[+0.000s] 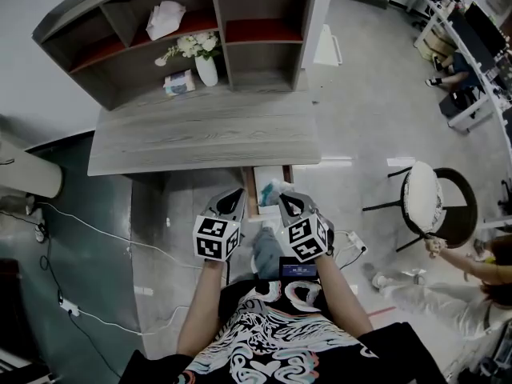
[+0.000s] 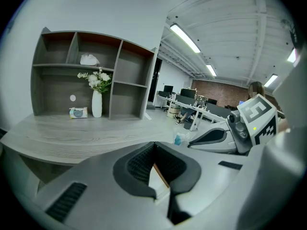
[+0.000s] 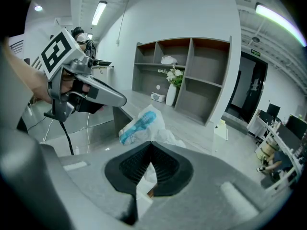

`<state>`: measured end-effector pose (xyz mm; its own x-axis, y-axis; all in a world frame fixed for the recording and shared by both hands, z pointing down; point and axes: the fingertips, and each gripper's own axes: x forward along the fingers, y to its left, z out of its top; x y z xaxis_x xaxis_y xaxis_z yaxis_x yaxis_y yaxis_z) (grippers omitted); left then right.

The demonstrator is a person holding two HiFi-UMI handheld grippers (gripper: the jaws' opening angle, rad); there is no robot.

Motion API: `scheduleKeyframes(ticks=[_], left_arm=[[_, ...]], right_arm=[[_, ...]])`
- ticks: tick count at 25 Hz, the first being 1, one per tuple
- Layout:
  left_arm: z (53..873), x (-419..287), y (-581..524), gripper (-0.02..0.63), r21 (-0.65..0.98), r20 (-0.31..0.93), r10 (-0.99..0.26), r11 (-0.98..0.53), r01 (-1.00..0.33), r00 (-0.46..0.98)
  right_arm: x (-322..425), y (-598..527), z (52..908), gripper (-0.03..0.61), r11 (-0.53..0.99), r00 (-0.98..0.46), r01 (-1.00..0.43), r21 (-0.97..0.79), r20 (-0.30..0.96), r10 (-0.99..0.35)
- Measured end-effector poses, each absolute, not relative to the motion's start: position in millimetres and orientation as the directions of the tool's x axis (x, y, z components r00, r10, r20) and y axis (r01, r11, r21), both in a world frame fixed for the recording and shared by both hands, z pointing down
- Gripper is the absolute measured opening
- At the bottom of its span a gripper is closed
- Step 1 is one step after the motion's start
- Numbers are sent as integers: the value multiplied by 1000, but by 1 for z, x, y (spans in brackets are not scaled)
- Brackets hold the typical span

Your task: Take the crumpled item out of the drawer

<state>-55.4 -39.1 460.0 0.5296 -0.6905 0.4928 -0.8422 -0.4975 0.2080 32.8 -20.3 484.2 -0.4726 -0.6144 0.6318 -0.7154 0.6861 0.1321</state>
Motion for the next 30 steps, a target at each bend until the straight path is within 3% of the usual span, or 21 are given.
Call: scheduleKeyframes(ticks=[30], left_arm=[[465,-65,-43,0,229,491,-690,-487,-843,532]], right_arm=[[31,-21,490,8,681,-456,-721,128,653,-605]])
